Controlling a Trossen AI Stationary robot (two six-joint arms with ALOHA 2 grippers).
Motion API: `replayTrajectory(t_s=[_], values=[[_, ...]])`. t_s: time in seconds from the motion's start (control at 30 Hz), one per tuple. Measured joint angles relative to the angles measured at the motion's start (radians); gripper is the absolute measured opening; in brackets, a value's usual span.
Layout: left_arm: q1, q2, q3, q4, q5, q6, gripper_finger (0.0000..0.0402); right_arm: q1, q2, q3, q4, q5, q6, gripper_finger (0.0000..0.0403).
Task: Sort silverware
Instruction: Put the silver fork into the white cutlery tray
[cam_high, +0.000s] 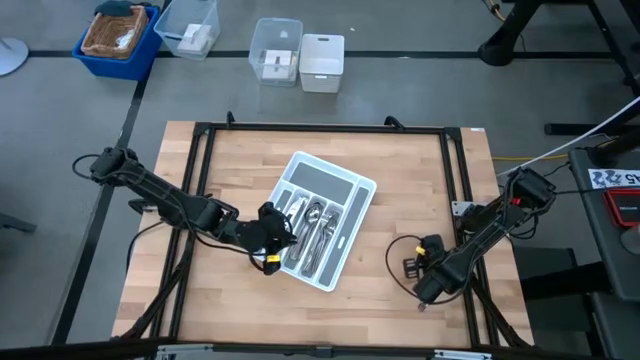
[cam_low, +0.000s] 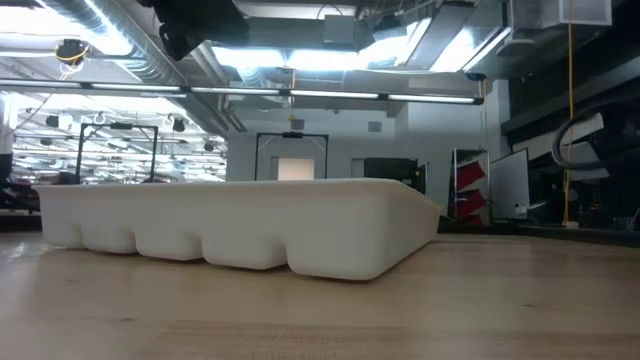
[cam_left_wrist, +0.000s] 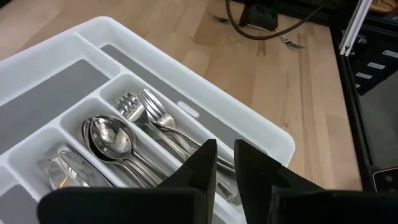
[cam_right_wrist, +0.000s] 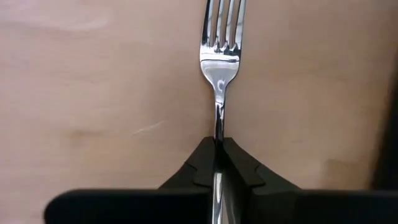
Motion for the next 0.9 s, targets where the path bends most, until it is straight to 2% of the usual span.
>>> replayTrajectory(t_s=[0.2, 0.4, 0.6, 0.73, 0.9], values=[[-0.002, -0.002, 0.0, -0.005, 0.0, 0.0, 0.0046, 0.0, 0.001, 0.049, 0.104, 0.13, 0.0, 0.0015], [-0.002, -0.003, 0.0, -0.008, 0.0, 0.0, 0.0046, -0.002, 0.0, 0.065, 0.273, 0.351, 0.026, 0.0015], [-0.008, -0.01, 0.0, -0.007, 0.016, -0.001, 0.0046, -0.019, 0.009, 0.067, 0.573, 0.62, 0.014, 0.0016], [-0.026, -0.034, 0.0, -0.012, 0.026, -0.004, 0.0046, -0.068, 0.034, 0.067, 0.807, 0.762, -0.111, 0.0016], [-0.058, -0.082, 0.0, -0.039, 0.026, -0.006, 0.0046, -0.182, 0.089, 0.067, 1.13, 0.796, -0.382, 0.0016]])
